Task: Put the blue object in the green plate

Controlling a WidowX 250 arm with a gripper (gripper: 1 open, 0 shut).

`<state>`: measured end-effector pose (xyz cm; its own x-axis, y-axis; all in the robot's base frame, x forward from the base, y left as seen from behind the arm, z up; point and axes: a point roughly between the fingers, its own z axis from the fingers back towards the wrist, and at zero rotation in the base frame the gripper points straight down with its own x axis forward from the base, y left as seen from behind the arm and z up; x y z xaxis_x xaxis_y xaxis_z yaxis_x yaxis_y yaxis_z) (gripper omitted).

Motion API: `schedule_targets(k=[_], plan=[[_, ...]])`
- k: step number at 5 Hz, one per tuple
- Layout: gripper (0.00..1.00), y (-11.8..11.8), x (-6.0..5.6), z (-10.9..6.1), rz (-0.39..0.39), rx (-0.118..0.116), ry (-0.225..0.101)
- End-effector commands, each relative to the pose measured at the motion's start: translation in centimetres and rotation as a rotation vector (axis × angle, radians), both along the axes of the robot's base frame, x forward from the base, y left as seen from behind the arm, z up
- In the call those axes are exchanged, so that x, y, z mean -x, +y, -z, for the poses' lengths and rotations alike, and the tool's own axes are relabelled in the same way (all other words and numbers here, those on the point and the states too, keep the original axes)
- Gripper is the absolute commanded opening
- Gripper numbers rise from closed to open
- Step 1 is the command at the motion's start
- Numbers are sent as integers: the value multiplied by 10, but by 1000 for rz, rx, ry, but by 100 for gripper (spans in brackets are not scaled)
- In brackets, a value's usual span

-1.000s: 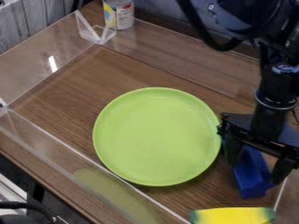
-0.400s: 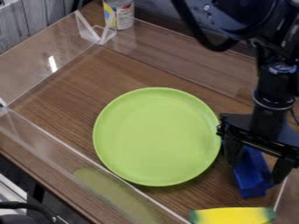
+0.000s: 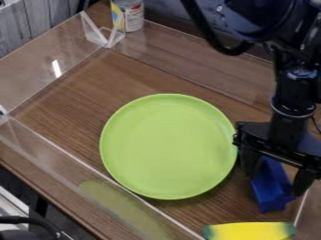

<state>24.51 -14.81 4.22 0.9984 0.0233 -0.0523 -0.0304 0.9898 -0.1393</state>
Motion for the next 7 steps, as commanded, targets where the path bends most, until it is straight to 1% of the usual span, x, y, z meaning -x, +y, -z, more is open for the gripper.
schedule_targets(k=[1,4,5,6,7], plan=[[100,3,-1,4,2,4,-6],[100,3,2,11,-6,8,5],[0,4,2,14,-13,6,5],[0,6,2,12,-13,14,5],[0,16,2,-6,-13,37,-10]])
